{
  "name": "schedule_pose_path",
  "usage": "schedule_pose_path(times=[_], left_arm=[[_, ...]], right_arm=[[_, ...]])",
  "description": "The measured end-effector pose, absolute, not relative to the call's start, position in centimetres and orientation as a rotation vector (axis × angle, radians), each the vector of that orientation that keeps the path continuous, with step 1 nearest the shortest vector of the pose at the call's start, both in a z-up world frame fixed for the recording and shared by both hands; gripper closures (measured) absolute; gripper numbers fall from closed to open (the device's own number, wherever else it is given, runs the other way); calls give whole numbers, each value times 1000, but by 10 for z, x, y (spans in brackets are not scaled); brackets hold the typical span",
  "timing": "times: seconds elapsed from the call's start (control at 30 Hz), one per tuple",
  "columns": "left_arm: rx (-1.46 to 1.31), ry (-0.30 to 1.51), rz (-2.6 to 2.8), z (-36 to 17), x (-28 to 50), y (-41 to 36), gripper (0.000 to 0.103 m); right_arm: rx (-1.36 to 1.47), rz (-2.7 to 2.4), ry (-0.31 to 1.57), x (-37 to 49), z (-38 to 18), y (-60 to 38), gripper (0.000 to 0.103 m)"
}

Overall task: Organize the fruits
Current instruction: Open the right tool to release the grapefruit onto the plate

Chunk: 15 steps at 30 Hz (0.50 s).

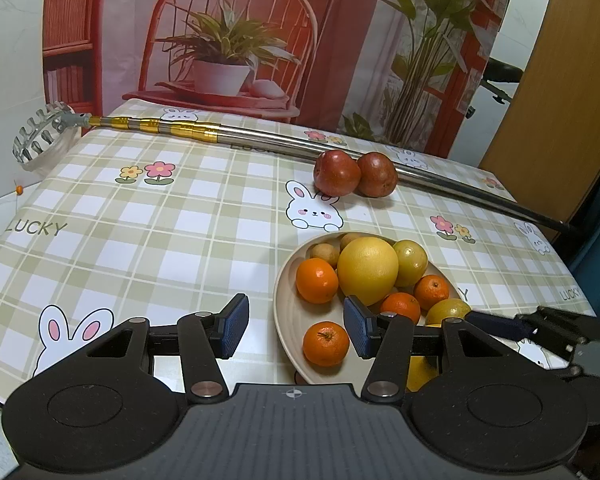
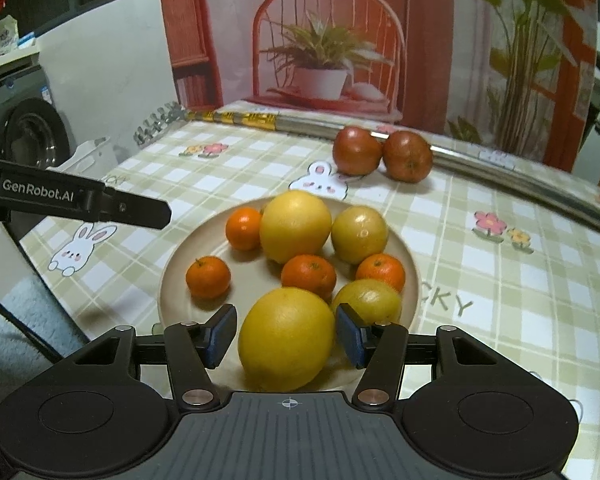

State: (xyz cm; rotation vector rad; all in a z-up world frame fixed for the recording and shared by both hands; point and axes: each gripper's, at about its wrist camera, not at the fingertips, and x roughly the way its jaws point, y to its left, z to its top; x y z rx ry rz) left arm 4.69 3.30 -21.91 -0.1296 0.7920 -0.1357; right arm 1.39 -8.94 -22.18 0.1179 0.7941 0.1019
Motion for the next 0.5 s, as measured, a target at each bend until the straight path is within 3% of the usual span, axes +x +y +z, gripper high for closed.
schedule_pose_path(times=[0.5], left_arm=[[-93,765,-110,-213,50,36,48]], right_arm=[[164,-22,626,4,-205,-117,51]])
